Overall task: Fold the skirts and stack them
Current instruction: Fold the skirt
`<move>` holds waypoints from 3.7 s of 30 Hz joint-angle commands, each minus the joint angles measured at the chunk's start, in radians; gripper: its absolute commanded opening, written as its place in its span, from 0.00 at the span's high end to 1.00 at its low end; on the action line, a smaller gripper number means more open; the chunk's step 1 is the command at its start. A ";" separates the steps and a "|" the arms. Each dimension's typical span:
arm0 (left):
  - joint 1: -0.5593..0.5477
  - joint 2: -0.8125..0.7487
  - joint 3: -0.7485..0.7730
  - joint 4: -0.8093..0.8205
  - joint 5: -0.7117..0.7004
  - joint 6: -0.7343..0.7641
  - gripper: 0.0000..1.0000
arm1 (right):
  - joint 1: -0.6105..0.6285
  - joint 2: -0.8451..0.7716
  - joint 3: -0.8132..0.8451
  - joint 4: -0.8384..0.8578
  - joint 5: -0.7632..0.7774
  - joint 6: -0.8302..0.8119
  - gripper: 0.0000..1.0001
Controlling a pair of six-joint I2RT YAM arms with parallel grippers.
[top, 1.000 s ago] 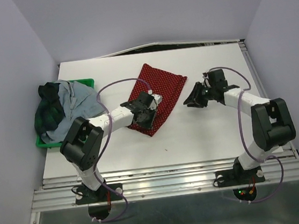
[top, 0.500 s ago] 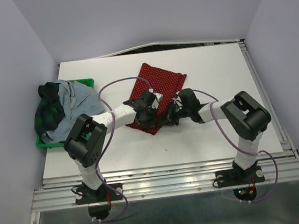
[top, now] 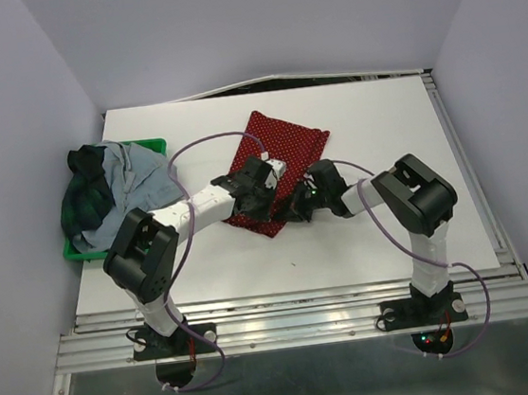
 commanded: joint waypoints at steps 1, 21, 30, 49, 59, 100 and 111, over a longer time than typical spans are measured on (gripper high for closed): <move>-0.015 -0.059 0.006 -0.015 0.054 0.017 1.00 | 0.013 0.055 0.021 -0.029 0.051 0.002 0.99; -0.051 0.054 0.000 0.030 0.210 -0.029 1.00 | 0.013 0.031 -0.007 -0.072 0.108 -0.011 0.99; 0.067 0.202 0.002 0.039 0.247 -0.064 1.00 | 0.003 -0.098 0.131 -0.534 0.278 -0.257 0.73; 0.029 0.157 -0.067 0.065 0.221 -0.051 1.00 | -0.329 -0.049 0.534 -0.618 0.359 -0.623 0.62; 0.015 0.170 -0.067 0.048 0.209 -0.048 1.00 | -0.339 0.176 0.800 -0.588 0.438 -0.663 0.60; -0.009 0.200 -0.072 0.048 0.218 -0.054 1.00 | -0.437 0.253 0.958 -0.562 0.467 -0.680 0.99; -0.008 0.211 -0.075 0.045 0.215 -0.054 1.00 | -0.464 0.153 0.840 -0.595 0.523 -0.737 0.99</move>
